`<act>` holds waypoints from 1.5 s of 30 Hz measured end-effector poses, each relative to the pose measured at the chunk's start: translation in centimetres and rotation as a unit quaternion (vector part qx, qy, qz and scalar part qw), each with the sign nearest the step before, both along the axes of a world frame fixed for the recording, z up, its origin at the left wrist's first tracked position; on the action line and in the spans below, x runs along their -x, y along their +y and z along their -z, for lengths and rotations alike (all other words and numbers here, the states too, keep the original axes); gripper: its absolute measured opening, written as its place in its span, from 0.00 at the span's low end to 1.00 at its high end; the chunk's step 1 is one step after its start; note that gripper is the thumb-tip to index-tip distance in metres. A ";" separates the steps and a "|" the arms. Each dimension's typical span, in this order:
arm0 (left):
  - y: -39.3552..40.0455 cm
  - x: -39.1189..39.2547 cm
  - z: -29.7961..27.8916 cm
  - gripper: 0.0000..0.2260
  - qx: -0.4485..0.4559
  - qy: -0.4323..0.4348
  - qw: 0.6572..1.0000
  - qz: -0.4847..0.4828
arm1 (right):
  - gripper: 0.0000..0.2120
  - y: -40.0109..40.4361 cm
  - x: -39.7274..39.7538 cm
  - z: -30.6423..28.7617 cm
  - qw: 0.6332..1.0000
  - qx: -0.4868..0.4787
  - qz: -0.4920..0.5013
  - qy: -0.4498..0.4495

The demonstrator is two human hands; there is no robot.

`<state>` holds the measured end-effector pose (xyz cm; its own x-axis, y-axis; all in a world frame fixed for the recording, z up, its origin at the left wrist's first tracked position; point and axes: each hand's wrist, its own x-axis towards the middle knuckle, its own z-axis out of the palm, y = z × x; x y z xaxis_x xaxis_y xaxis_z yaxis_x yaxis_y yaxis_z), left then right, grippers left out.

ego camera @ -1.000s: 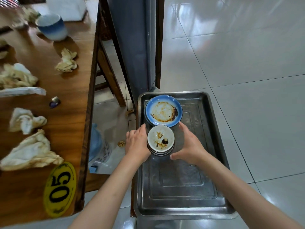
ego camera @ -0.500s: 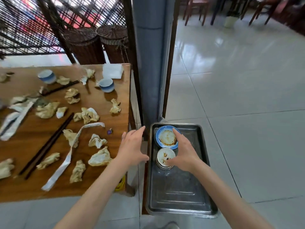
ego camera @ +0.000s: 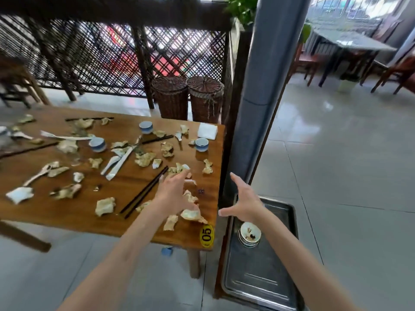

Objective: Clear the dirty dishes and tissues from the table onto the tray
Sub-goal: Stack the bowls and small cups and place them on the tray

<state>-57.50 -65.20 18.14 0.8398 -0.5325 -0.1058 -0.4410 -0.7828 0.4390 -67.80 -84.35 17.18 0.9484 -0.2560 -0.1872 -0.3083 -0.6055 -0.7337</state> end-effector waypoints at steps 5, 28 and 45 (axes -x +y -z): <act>4.5 0.4 -1.3 0.46 -0.012 -0.003 0.998 -0.068 | 0.53 3.1 -1.2 -0.8 0.998 0.036 -0.052 0.009; 24.8 -7.7 2.6 0.42 0.047 0.010 0.941 -0.334 | 0.48 17.9 -18.1 1.5 0.964 0.053 -0.255 0.056; 51.7 -29.9 1.6 0.38 0.037 -0.020 0.955 -0.294 | 0.46 45.3 -38.6 4.5 0.983 0.014 -0.174 0.052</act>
